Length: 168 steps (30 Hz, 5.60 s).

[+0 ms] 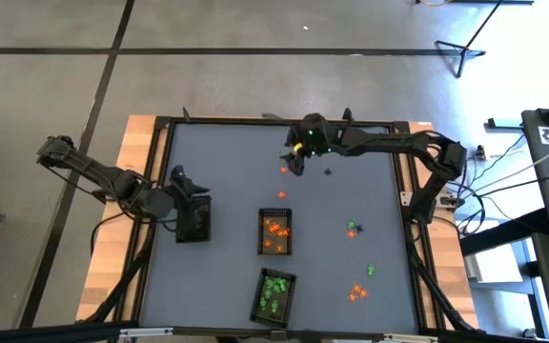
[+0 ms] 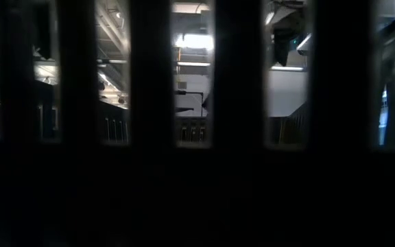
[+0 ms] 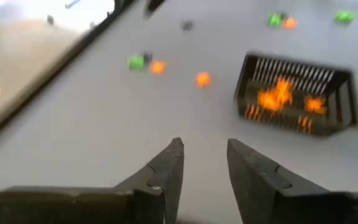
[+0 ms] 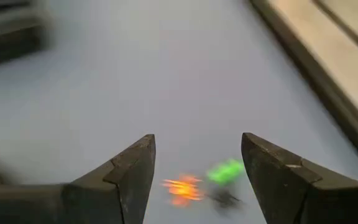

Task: Sort Halloween decoration
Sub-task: Put the green toy skeleton into the bottom black basket, then put the orange spider toy into the top right black basket

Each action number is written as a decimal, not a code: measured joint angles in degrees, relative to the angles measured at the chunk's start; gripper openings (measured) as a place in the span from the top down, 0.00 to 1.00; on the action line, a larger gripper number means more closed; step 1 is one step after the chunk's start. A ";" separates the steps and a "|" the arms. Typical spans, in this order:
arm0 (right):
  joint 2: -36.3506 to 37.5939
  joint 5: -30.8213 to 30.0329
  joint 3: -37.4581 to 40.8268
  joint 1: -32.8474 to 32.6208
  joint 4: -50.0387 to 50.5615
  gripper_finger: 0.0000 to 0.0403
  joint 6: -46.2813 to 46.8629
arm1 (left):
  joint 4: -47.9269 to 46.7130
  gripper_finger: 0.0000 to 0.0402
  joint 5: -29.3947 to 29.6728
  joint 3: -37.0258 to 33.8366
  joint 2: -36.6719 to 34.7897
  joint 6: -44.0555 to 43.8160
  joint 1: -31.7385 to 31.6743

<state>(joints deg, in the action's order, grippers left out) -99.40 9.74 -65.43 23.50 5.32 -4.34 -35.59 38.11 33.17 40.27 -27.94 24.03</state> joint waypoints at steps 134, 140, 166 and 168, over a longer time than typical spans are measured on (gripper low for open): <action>7.80 -14.74 7.94 -69.29 33.00 0.58 60.77 | 74.98 0.75 -20.81 -15.82 22.16 15.89 -13.17; 7.78 -18.40 7.93 -75.80 33.33 0.58 71.50 | 84.42 0.75 -20.30 -15.85 30.57 15.91 -10.65; -1.99 -21.58 7.98 -80.12 35.56 0.59 81.41 | 89.14 0.75 -19.15 -15.85 33.38 14.53 -10.63; -1.99 -22.35 8.04 -80.12 36.95 0.63 81.50 | 89.17 0.75 -19.15 -15.85 33.38 14.53 -10.93</action>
<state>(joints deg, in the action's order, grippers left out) -101.38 -12.61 -57.38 -56.62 42.27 77.16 53.58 18.96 17.32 73.65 -13.41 13.10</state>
